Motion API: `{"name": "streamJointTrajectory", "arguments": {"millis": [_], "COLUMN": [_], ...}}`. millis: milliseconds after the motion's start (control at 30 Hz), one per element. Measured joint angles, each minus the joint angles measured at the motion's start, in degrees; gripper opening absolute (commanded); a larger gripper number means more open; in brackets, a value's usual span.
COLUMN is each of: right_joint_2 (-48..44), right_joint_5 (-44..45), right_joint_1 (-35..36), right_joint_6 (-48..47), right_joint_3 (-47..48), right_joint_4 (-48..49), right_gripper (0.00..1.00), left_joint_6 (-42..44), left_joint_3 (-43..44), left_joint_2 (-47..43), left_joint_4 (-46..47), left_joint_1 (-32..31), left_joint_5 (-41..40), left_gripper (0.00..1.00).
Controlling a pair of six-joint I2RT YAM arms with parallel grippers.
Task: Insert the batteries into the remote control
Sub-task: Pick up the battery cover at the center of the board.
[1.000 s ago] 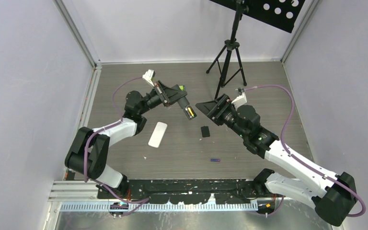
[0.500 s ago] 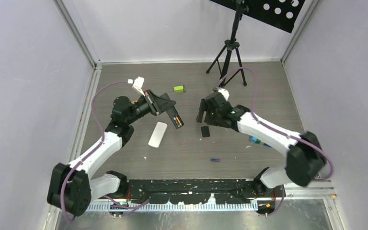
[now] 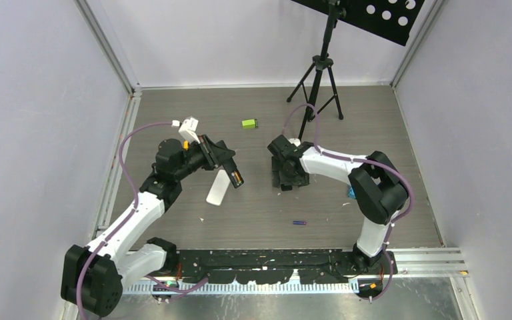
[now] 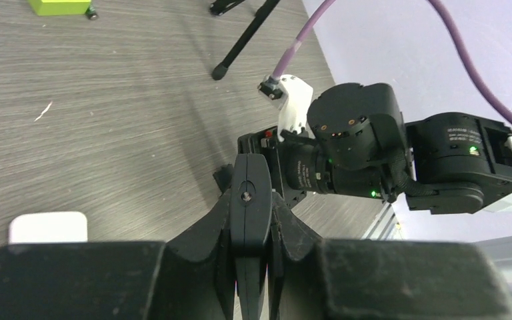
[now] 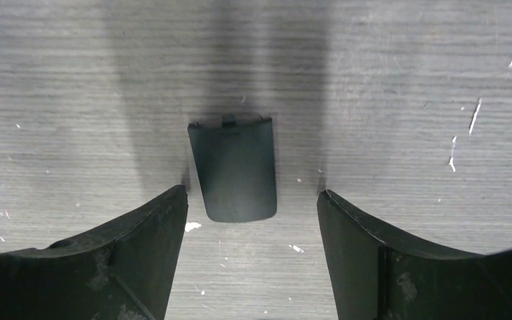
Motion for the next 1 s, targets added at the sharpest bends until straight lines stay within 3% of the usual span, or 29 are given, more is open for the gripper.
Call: {"name": "streamJointTrajectory", "arguments": {"millis": [167, 300, 400, 667, 833, 1000], "right_joint_2": [2.1, 3.1, 3.4, 2.6, 0.3, -4.2], "right_joint_5": [0.0, -0.3, -1.0, -3.6, -3.6, -3.8], "right_joint_1": [0.0, 0.0, -0.2, -2.0, -2.1, -2.1], "right_joint_6": [-0.9, -0.8, -0.7, -0.2, -0.4, -0.8], "right_joint_3": [2.1, 3.5, 3.8, 2.9, 0.5, -1.5], "right_joint_4": [-0.1, -0.5, -0.8, -0.3, -0.7, -1.7], "right_gripper": [0.62, 0.45, 0.38, 0.38, 0.40, 0.41], "left_joint_6": [1.3, 1.6, 1.6, 1.0, 0.8, 0.2], "left_joint_3": [0.0, 0.0, 0.0, 0.1, 2.3, 7.1], "left_joint_2": [-0.1, -0.1, -0.1, 3.7, 12.5, 24.9], "left_joint_4": [-2.1, -2.5, -2.7, -0.4, 0.0, 0.2], "left_joint_1": [0.0, 0.0, 0.0, 0.0, -2.1, -8.7], "left_joint_5": [-1.5, -1.7, -1.7, 2.0, 4.8, 5.4], "left_gripper": [0.15, 0.16, 0.16, 0.11, 0.11, 0.09]}}
